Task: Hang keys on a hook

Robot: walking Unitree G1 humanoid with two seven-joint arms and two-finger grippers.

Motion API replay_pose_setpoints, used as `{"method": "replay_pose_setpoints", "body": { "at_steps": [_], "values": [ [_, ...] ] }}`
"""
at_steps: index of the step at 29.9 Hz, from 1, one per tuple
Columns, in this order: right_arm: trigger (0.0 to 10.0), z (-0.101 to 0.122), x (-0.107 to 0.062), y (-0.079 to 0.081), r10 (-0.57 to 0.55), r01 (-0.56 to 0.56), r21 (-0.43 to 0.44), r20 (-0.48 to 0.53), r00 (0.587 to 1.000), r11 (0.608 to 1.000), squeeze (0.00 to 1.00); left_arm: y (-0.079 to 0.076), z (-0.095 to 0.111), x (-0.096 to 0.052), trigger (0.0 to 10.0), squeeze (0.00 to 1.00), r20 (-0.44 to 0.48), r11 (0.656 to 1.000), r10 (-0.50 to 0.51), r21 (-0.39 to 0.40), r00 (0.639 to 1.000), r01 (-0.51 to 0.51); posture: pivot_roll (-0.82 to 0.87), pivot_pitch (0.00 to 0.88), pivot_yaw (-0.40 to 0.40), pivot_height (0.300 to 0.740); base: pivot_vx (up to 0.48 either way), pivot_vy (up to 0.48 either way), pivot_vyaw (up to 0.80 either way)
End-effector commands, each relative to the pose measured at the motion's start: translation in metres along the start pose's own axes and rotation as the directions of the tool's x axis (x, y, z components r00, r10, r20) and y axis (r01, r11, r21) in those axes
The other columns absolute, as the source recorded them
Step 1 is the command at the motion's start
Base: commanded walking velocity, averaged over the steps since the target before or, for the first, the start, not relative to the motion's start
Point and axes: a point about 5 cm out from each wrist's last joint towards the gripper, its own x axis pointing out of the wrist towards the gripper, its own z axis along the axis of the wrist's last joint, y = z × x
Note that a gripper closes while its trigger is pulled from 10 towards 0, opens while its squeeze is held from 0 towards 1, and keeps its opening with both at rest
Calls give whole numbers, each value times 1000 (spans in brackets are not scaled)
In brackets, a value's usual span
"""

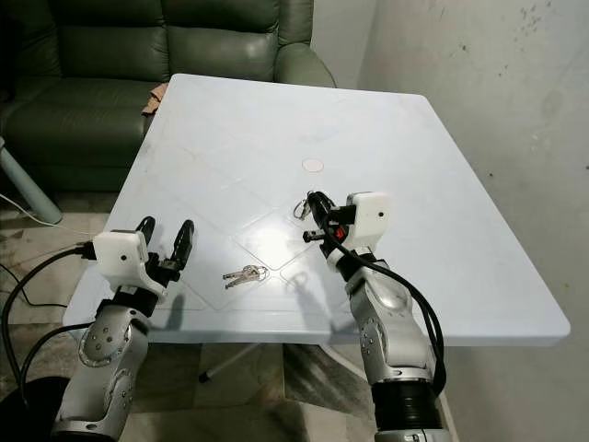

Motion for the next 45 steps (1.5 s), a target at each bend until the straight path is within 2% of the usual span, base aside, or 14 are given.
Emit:
{"method": "replay_pose_setpoints", "body": {
  "at_steps": [1,6,8,9,11,25,39,45],
  "values": [
    [10000,16,0,-8,-27,30,-35,79,997,999,0,10,16,3,10000,0,47,999,40,-2,998,-40,-70,55,-63,740,0,0,0],
    [10000,13,-4,-7,-20,25,-80,70,997,996,0,15,19,2,10000,0,54,998,58,-3,997,-58,-70,52,-60,740,0,0,0],
    [10000,1,-5,-10,-50,50,-119,2,999,992,0,20,16,-1,10000,0,44,996,80,34,996,-82,-70,52,-60,740,0,0,0],
    [10000,-4,-5,-11,-67,64,-136,-18,998,989,0,21,14,-2,10000,0,36,996,85,27,996,-86,-67,43,-58,740,0,0,0],
    [10000,-6,-5,-10,-66,63,-114,-22,998,991,0,22,14,-2,10000,0,31,994,98,34,995,-99,-65,39,-58,740,0,0,-244],
    [10000,-12,0,-8,-74,68,-139,-37,997,988,0,27,15,4,10000,0,20,993,111,-34,994,-110,-63,9,-54,740,0,0,-717],
    [10000,-17,-1,-5,-63,56,-139,-50,997,989,0,25,14,5,10000,0,24,995,98,-21,995,-97,-63,0,-56,740,0,0,-748],
    [10000,-18,-2,-4,-57,48,-142,-58,997,989,0,26,11,5,10000,0,7,993,114,-21,993,-114,-64,5,-59,740,0,400,-754]
  ]
}}
